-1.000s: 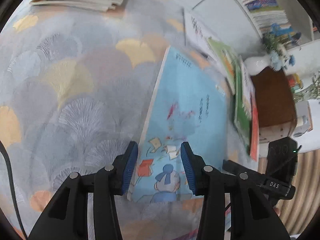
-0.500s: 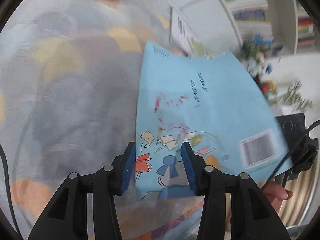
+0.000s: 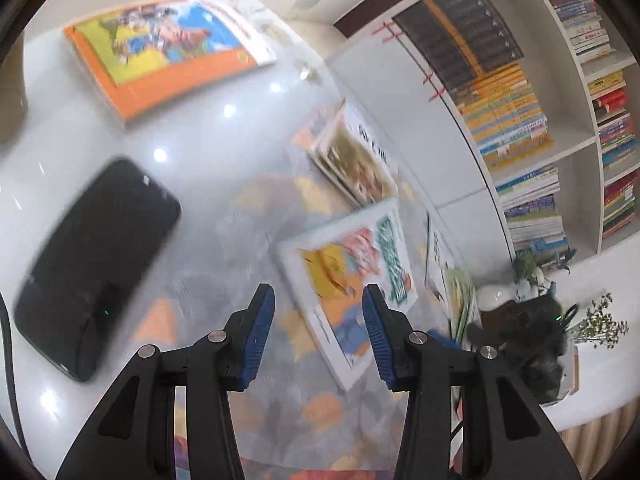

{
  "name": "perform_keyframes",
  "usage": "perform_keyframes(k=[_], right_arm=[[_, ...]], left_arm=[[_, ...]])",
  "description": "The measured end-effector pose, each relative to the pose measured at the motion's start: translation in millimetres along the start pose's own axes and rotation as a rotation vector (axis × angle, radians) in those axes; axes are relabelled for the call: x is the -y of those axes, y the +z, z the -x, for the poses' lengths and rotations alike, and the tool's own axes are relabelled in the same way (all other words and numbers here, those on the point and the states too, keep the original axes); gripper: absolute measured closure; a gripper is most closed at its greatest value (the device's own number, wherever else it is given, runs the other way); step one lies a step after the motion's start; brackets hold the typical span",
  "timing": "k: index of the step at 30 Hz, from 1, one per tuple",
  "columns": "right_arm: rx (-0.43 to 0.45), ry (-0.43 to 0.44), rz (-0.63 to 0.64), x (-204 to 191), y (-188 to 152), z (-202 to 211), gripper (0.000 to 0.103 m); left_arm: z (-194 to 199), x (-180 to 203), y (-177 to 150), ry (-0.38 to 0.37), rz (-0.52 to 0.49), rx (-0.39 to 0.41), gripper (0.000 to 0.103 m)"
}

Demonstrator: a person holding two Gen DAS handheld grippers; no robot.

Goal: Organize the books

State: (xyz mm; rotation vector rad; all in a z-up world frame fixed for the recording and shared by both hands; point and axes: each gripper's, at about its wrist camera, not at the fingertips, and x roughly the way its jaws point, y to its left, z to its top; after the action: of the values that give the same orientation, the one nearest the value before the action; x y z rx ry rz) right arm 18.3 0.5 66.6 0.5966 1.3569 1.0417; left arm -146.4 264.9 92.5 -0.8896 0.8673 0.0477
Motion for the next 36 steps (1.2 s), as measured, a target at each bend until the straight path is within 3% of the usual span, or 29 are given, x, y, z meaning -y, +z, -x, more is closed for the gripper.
perform_keyframes(k=[4, 8, 10, 11, 14, 17, 21, 24, 28, 29, 30, 31, 34, 36], right_arm=[[-0.021, -0.071, -0.003, 15, -12, 3, 0.054], [-0.015, -0.318, -0.025, 46, -24, 4, 0.054], [0.01, -0.442, -0.03, 57, -28, 7, 0.054], [0.019, -0.499, -0.026, 61, -31, 8, 0.055], [0.047, -0.51, -0.01, 62, -36, 11, 0.056], [0.041, -0.501, 0.006, 65, -42, 19, 0.053], [0.037, -0.545, 0.041, 71, -39, 42, 0.049], [-0.004, -0.486, -0.028, 91, -50, 63, 0.051], [-0.007, -0.514, -0.007, 89, -77, 73, 0.051], [0.009, -0.521, -0.001, 86, -88, 72, 0.051], [0.035, -0.534, 0.004, 86, -92, 70, 0.051], [0.063, -0.546, 0.005, 85, -100, 70, 0.051], [0.111, -0.582, 0.003, 78, -110, 65, 0.051], [0.108, -0.588, 0.003, 78, -106, 66, 0.052]], left_arm=[[-43, 30, 20, 0.064, -0.093, -0.074, 0.061], [-114, 49, 34, 0.194, -0.238, -0.143, 0.061], [-149, 56, 36, 0.343, -0.312, -0.153, 0.06], [-160, 57, 37, 0.355, -0.328, -0.169, 0.058], [-171, 69, 28, 0.308, -0.349, -0.238, 0.057], [-168, 78, -1, 0.194, -0.369, -0.384, 0.059], [-157, 85, -54, 0.1, -0.399, -0.466, 0.059], [-146, 79, -74, 0.065, -0.379, -0.479, 0.059], [-133, 70, -91, 0.054, -0.353, -0.466, 0.058], [-131, 68, -94, 0.047, -0.335, -0.456, 0.056], [-132, 67, -93, 0.029, -0.301, -0.449, 0.046], [-132, 66, -92, -0.002, -0.262, -0.446, 0.038], [-133, 64, -94, -0.112, -0.17, -0.452, 0.038], [-131, 67, -96, -0.291, -0.075, -0.459, 0.038]])
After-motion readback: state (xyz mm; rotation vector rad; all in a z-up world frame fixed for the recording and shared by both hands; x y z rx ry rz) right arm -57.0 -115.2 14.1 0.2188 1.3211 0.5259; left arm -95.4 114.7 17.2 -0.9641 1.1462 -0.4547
